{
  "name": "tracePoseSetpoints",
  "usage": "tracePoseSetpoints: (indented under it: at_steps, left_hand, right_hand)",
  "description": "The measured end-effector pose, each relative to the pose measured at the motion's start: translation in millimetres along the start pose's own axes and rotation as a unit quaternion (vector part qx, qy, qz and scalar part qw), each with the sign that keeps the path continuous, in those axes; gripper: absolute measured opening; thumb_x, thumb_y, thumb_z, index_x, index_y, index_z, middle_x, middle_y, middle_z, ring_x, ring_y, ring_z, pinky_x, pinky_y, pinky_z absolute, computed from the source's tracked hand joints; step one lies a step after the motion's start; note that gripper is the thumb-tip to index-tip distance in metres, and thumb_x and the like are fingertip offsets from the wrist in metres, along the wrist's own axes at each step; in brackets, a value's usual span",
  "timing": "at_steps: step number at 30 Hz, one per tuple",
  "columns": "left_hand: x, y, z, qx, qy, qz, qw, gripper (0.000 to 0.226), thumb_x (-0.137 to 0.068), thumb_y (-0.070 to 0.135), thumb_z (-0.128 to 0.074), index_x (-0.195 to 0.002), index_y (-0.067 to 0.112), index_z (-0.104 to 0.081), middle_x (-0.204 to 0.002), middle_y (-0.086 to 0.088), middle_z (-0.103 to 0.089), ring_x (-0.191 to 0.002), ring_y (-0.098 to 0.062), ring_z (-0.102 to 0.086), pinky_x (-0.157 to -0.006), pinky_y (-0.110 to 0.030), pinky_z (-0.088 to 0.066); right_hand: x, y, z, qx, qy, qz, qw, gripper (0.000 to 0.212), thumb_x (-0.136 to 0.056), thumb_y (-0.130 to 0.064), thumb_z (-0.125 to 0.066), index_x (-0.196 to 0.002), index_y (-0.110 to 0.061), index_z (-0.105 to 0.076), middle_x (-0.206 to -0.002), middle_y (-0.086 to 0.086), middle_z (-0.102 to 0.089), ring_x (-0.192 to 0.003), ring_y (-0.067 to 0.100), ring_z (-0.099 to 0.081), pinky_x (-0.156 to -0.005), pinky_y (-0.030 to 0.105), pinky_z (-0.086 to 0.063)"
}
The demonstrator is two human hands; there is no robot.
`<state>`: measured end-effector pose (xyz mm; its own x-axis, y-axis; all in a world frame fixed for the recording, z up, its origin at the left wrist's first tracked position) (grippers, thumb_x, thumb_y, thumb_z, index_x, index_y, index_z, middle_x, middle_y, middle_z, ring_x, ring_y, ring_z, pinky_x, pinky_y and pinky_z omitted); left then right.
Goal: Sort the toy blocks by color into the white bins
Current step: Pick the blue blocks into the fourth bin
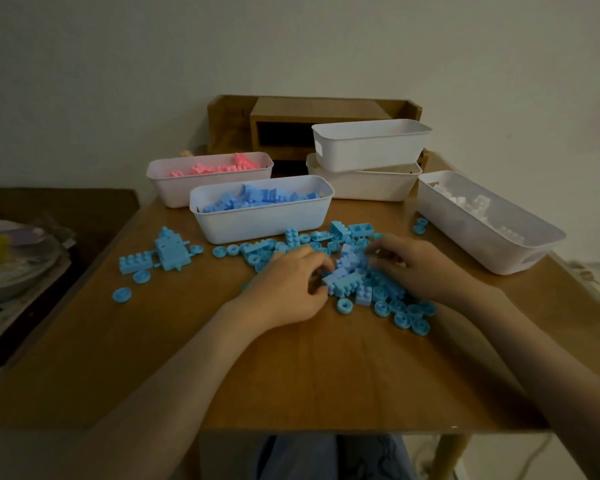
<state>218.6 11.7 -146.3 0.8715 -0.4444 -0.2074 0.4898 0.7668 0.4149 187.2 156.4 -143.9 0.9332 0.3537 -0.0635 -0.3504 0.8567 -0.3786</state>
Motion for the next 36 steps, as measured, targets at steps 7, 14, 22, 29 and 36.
tracePoseSetpoints:
  at_steps: [7,14,22,29,36]
  left_hand:
    - [0,-3,3,-0.017,0.046,-0.006,0.999,0.011,-0.088,0.031,-0.059,-0.094,0.022,-0.056,-0.099,0.008,-0.046,-0.093,-0.009,-0.048,-0.081,-0.025,-0.044]
    - [-1,-6,18,0.027,0.113,-0.001,0.993,0.012,-0.091,0.021,-0.056,-0.083,0.018,-0.047,-0.098,0.003,-0.051,-0.093,-0.008,-0.050,-0.074,-0.017,-0.040]
    - [-5,-9,18,0.014,0.128,0.017,0.992,0.022,-0.095,0.017,-0.048,-0.116,0.017,-0.039,-0.109,0.002,-0.047,-0.096,-0.008,-0.048,-0.076,-0.017,-0.039]
    - [-5,-1,10,-0.029,0.115,-0.043,0.992,0.010,-0.092,0.023,-0.053,-0.098,0.017,-0.057,-0.093,0.008,-0.031,-0.089,-0.004,-0.033,-0.077,-0.019,-0.032]
    - [-3,1,4,-0.011,0.088,-0.067,0.994,0.018,-0.089,0.032,-0.059,-0.103,0.021,-0.061,-0.090,0.007,-0.035,-0.088,-0.006,-0.037,-0.079,-0.020,-0.031]
  right_hand:
    - [-6,-17,-10,0.025,-0.081,0.000,0.996,0.030,-0.092,-0.029,-0.055,-0.122,-0.035,-0.050,-0.103,-0.008,-0.057,-0.091,0.009,-0.055,-0.080,0.023,-0.043]
    - [-37,-28,10,-0.023,0.082,0.030,0.996,0.020,-0.093,-0.027,-0.053,-0.111,-0.021,-0.061,-0.095,-0.002,-0.055,-0.088,0.014,-0.050,-0.073,0.024,-0.035]
    - [-40,-28,-19,0.001,-0.010,0.088,0.996,0.027,-0.098,-0.022,-0.042,-0.118,-0.027,-0.060,-0.121,-0.006,-0.058,-0.107,0.013,-0.047,-0.084,0.019,-0.030]
    - [-35,-23,-14,-0.039,-0.021,0.064,0.997,0.024,-0.097,-0.022,-0.043,-0.111,-0.035,-0.058,-0.119,-0.008,-0.061,-0.110,0.010,-0.054,-0.094,0.030,-0.043]
    - [-24,-35,-21,-0.114,-0.068,0.075,0.988,0.033,-0.096,-0.012,-0.046,-0.119,-0.035,-0.053,-0.114,-0.011,-0.058,-0.101,-0.002,-0.051,-0.085,0.012,-0.039]
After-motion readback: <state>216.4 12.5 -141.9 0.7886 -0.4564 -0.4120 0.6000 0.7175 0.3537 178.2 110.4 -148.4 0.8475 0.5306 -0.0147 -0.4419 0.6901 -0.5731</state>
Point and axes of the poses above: each hand's wrist, its own x-axis away from the middle knuckle, its own z-axis out of the back of the hand, y = z × x, the point moved 10 cm from there along -x, towards the middle knuckle
